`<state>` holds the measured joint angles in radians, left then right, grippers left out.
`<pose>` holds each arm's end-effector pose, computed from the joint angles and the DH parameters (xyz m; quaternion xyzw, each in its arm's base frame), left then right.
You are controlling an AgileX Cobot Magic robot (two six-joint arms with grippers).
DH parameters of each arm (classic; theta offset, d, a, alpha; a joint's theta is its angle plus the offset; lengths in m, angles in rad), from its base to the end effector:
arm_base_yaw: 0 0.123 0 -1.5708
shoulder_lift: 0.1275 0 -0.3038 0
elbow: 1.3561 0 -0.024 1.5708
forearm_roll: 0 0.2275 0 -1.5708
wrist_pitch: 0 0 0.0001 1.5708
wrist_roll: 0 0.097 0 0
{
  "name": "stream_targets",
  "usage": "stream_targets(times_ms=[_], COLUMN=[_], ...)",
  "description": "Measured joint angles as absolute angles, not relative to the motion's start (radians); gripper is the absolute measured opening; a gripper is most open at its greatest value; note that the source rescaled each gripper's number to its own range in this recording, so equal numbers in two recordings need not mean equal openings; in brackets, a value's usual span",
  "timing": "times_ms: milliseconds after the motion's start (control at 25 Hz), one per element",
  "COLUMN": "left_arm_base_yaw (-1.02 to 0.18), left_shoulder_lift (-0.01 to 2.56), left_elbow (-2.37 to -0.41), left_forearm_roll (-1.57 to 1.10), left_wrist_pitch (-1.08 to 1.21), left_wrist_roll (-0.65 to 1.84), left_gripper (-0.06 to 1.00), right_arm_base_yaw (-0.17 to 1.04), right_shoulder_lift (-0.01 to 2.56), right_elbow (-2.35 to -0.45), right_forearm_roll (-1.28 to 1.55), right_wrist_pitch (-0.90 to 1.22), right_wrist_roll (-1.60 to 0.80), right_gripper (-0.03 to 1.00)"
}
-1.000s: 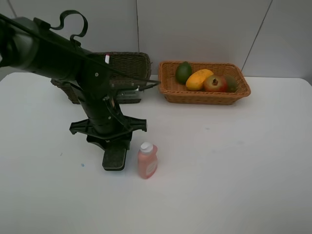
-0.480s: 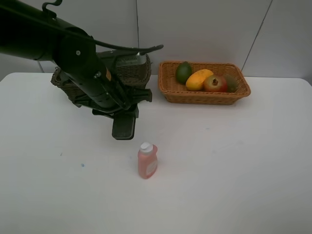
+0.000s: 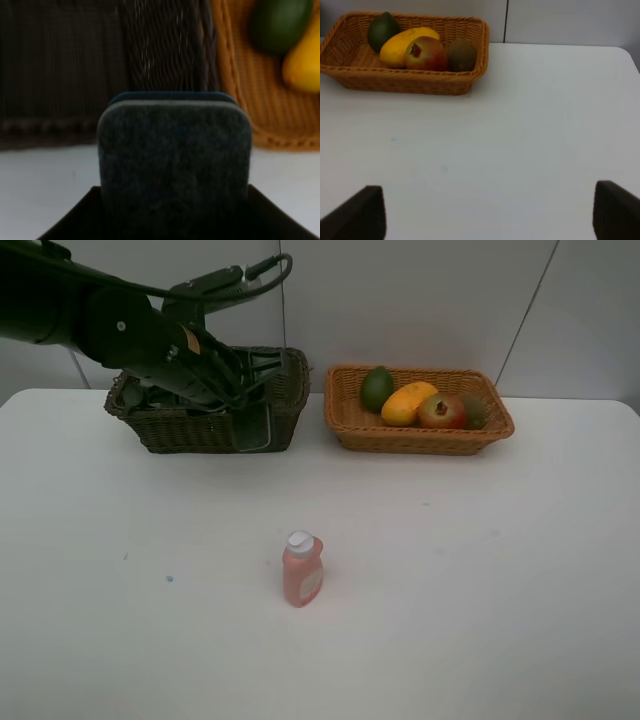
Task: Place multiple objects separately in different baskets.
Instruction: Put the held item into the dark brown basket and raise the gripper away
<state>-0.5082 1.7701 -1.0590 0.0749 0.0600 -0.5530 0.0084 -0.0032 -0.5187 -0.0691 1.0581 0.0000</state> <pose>0.3246 -0.1803 0.2359 0.0126 0.9032 -0.2014 0.3789 -0.0413 -0.0062 0.2685 -0.0019 0.8463 -0.0323 0.5318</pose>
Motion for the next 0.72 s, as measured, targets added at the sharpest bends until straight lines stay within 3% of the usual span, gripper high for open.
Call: stream_targets(times_ms=[720], left_arm_base_yaw=[-0.317], left_shoulder_lift=[1.874], left_elbow=[-1.244], left_forearm_roll=[0.140], left_wrist_pitch=[-0.122], left_wrist_roll=[-0.315], left_gripper=[0.57], right_arm_base_yaw=[0.008], right_shoulder_lift=[-0.003], right_elbow=[-0.519], right_forearm_roll=[-0.069], right_wrist_pitch=[1.058], right_wrist_roll=[0.000], right_gripper=[1.00])
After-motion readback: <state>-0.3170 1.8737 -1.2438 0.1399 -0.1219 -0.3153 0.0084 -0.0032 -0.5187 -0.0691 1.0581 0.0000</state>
